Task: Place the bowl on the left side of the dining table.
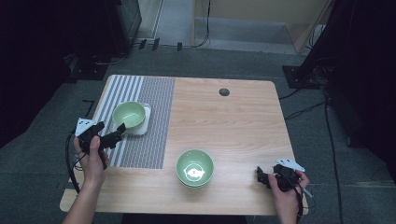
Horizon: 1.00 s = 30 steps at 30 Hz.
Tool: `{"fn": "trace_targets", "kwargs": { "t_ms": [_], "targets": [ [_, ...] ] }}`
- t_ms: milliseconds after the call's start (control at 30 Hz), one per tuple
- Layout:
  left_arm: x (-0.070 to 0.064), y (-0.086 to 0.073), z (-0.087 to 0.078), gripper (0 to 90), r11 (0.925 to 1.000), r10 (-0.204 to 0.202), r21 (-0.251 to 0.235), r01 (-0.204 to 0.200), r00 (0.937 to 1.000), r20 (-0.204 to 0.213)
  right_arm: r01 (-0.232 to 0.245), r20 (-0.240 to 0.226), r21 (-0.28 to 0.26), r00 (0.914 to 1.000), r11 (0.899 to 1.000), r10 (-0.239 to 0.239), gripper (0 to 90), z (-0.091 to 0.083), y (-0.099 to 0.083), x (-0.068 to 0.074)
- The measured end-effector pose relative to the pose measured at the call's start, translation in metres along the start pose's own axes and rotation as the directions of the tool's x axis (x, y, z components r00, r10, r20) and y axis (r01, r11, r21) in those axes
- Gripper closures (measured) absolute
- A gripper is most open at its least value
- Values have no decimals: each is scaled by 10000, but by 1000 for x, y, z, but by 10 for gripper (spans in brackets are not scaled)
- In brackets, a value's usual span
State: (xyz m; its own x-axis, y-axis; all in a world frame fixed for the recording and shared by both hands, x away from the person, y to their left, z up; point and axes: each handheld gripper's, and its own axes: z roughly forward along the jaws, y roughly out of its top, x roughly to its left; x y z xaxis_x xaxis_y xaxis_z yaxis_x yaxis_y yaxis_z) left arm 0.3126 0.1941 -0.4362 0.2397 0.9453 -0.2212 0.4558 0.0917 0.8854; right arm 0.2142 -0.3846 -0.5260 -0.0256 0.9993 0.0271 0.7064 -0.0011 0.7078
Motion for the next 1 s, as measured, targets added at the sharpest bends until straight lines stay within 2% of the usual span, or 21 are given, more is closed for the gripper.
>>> {"fn": "trace_targets", "kwargs": {
  "t_ms": [100, 400, 1000],
  "targets": [
    [-2, -5, -5, 112, 9999, 161, 33, -161, 9999, 7, 4, 4, 11, 10000, 10000, -4, 0, 0, 0, 0],
    [-2, -18, -15, 112, 9997, 228, 125, -229, 9997, 35, 7, 5, 11, 10000, 10000, -7, 0, 0, 0, 0],
    [7, -40, -36, 112, 9990, 347, 284, -344, 9993, -109, -54, 63, 9, 10000, 10000, 54, 0, 0, 0, 1]
  ]
}}
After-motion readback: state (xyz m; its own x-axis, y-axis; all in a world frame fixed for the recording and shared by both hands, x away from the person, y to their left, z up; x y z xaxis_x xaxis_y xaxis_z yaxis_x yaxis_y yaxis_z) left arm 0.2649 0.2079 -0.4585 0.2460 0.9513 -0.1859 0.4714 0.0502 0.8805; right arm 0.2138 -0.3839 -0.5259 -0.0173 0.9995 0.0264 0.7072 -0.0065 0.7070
